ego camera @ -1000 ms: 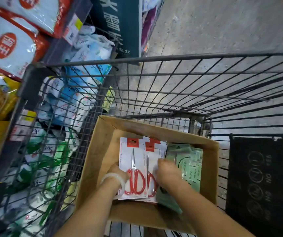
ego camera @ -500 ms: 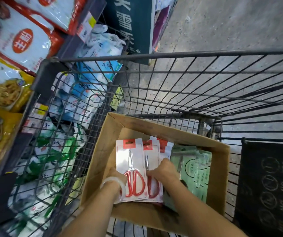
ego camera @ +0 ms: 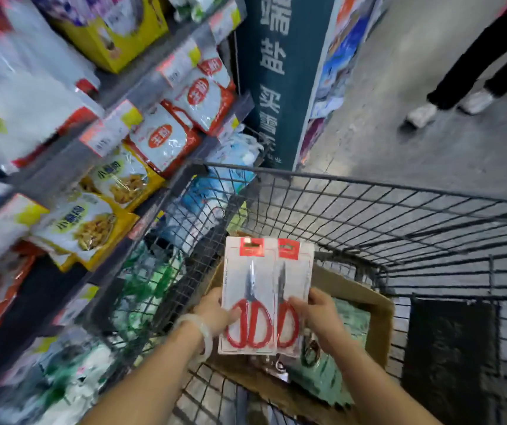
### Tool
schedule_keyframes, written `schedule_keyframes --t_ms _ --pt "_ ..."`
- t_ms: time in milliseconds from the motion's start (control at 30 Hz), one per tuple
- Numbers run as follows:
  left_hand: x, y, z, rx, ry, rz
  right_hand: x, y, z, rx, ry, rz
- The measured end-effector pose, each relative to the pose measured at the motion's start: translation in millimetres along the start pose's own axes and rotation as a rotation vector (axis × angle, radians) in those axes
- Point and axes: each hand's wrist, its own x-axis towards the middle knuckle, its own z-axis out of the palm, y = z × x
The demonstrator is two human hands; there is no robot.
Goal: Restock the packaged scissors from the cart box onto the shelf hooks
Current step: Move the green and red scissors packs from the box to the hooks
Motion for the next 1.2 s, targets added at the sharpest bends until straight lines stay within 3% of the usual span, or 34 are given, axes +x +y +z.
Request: schedule_keyframes --t_ms 233,433,800,1000,1200 --pt "-92 -14 -66 -0.284 0.099 0.346 -104 -91 51 -0.086 -0.072 -0.426" --pt "-205 -115 -141 -0.575 0.284 0.441 -226 -97 150 -0.225 -0.330 -0.654" --pt "-473 -458 -217 -0.963 0.838 0.365 -479 67 406 -0.481 -0.935 -0.811" --pt "-595 -605 -198 -1.179 1.089 0.278 -610 156 506 -0.656 -1.257 -0.867" --pt "-662 -726 -163 -1.347 1.342 0.215 -701 241 580 -0.839 -1.436 -0.927"
